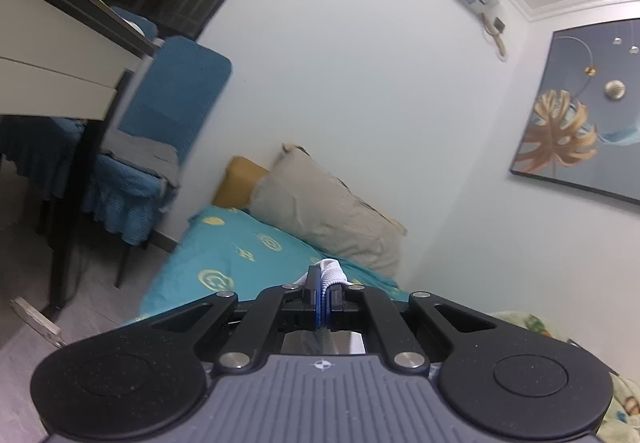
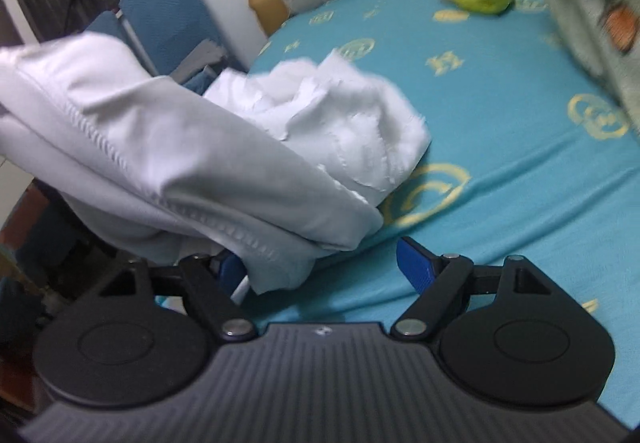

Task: Fold clothes

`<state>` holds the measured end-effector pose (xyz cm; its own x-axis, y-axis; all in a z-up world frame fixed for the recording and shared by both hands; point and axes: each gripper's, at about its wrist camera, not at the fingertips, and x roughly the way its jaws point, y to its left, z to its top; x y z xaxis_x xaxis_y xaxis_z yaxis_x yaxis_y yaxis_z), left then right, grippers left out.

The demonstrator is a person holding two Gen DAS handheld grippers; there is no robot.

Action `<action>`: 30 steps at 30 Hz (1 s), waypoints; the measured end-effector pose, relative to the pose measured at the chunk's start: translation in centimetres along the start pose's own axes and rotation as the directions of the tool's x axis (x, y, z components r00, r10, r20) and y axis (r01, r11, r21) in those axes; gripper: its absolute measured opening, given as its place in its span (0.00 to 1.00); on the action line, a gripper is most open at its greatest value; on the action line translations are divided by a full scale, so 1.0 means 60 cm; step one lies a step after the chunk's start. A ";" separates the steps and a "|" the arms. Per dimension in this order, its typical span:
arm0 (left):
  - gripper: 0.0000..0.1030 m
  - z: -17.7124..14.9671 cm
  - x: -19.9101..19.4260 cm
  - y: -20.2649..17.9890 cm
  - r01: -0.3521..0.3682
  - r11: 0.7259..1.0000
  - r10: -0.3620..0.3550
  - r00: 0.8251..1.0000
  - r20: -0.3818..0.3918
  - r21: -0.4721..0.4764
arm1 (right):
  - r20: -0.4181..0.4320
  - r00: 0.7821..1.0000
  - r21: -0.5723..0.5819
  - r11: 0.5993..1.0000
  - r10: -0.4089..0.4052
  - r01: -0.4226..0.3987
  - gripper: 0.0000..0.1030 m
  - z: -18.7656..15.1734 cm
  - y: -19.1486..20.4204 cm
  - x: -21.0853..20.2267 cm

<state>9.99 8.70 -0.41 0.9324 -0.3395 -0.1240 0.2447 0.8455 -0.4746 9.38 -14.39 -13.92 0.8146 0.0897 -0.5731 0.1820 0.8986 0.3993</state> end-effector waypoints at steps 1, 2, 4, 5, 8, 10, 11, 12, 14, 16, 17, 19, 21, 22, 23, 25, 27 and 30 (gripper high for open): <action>0.02 0.004 -0.002 0.002 -0.003 1.000 0.003 1.000 0.001 -0.007 | 0.030 0.999 0.009 1.000 -0.012 0.012 0.78 0.006 -0.004 -0.013; 0.02 0.006 -0.003 0.003 -0.003 1.000 0.003 1.000 0.001 -0.010 | 0.061 0.998 0.018 1.000 -0.025 0.023 0.78 0.012 -0.008 -0.026; 0.02 0.008 -0.006 0.001 0.003 1.000 -0.003 1.000 -0.004 -0.007 | 0.120 0.992 0.053 0.998 -0.049 0.043 0.78 0.024 -0.024 -0.052; 0.02 0.008 -0.007 0.000 0.006 1.000 -0.006 1.000 -0.007 -0.005 | 0.150 0.986 0.067 0.995 -0.077 0.067 0.78 0.032 -0.034 -0.062; 0.02 0.003 -0.009 -0.010 0.028 0.999 -0.027 0.999 -0.034 0.016 | 0.237 0.957 0.110 0.984 -0.165 0.143 0.78 0.052 -0.064 -0.093; 0.02 -0.006 -0.008 -0.020 0.037 0.998 -0.034 0.998 -0.061 0.046 | 0.251 0.950 0.142 0.978 -0.183 0.151 0.79 0.061 -0.083 -0.101; 0.02 -0.012 -0.006 -0.025 0.037 0.997 -0.032 0.996 -0.078 0.063 | 0.256 0.948 0.158 0.975 -0.191 0.154 0.79 0.065 -0.092 -0.105; 0.02 -0.018 -0.004 -0.030 0.038 0.996 -0.030 0.995 -0.094 0.080 | 0.261 0.945 0.174 0.972 -0.199 0.156 0.79 0.069 -0.101 -0.108; 0.02 -0.030 0.001 -0.036 0.035 0.994 -0.022 0.992 -0.122 0.103 | 0.261 0.945 0.200 0.969 -0.198 0.148 0.79 0.075 -0.115 -0.112; 0.02 -0.041 0.005 -0.041 0.031 0.992 -0.013 0.989 -0.149 0.122 | 0.249 0.954 0.197 0.973 -0.165 0.117 0.79 0.071 -0.115 -0.115; 0.02 -0.047 0.008 -0.044 0.029 0.991 -0.008 0.987 -0.162 0.131 | 0.244 0.961 0.172 0.981 -0.133 0.092 0.79 0.064 -0.103 -0.116; 0.02 -0.053 0.009 -0.046 0.025 0.989 0.000 0.985 -0.171 0.145 | 0.237 0.971 0.109 0.994 -0.039 0.014 0.79 0.051 -0.078 -0.115; 0.02 -0.055 0.009 -0.046 0.021 0.989 0.004 0.985 -0.172 0.147 | 0.222 0.972 0.045 0.995 0.078 -0.090 0.79 0.036 -0.049 -0.115; 0.02 -0.056 0.009 -0.046 0.021 0.989 0.005 0.985 -0.172 0.147 | 0.206 0.969 0.010 0.990 0.136 -0.141 0.79 0.029 -0.034 -0.113; 0.02 -0.056 0.009 -0.045 0.021 0.989 0.005 0.985 -0.171 0.148 | 0.182 0.966 -0.026 0.983 0.182 -0.181 0.79 0.024 -0.018 -0.110; 0.02 -0.058 0.008 -0.046 0.020 0.988 0.006 0.986 -0.168 0.152 | 0.129 0.974 -0.088 0.980 0.188 -0.177 0.78 0.012 0.007 -0.094; 0.02 -0.058 0.007 -0.045 0.013 0.988 0.011 0.988 -0.155 0.154 | 0.088 0.988 -0.146 0.983 0.127 -0.114 0.78 0.000 0.028 -0.072; 0.02 -0.058 0.004 -0.044 -0.018 0.987 0.036 0.993 -0.108 0.157 | 0.006 0.999 -0.132 0.990 -0.053 0.053 0.78 -0.007 0.013 -0.029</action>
<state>8.66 4.97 -2.21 0.9062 -0.3518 -0.2345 0.2662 0.9057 -0.3299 7.87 -13.66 -12.91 0.8074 0.0396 -0.5887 0.1506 0.9508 0.2706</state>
